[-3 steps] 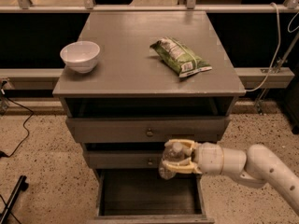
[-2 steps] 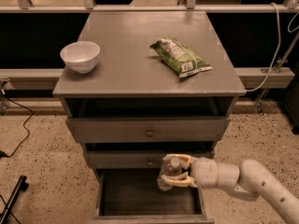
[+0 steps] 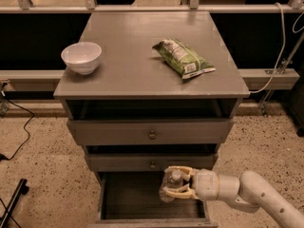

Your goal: Place water bottle into bottom drawer

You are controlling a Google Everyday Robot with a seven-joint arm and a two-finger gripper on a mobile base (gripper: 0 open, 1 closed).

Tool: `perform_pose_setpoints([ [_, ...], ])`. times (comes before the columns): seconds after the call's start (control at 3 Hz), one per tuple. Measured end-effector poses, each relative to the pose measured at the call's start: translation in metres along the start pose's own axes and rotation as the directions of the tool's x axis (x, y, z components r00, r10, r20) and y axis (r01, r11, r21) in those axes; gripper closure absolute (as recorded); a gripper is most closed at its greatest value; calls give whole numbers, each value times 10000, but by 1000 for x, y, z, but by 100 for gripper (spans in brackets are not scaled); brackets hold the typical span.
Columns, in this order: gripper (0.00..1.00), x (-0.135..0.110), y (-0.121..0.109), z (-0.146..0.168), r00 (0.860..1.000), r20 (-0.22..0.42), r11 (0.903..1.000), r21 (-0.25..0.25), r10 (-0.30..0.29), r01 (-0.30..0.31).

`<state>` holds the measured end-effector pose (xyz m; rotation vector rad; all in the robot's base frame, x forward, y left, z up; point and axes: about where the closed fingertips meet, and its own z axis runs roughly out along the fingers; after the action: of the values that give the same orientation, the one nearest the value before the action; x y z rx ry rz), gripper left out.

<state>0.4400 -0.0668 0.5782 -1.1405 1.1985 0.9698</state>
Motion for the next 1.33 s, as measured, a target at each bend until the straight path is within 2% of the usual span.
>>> perform_pose_setpoints([
  [0.33,100,5,0,0,9999,-104,10000,11,-67,68],
  [0.67,100,34,-2,-8,9950,-178,9950,121,-985,987],
  [1.0,100,80,-2,-15,9859,-678,9881,84,-1530,1539],
  [1.33,100,113,0,-20,9826,-1276,9906,32,-1351,1366],
])
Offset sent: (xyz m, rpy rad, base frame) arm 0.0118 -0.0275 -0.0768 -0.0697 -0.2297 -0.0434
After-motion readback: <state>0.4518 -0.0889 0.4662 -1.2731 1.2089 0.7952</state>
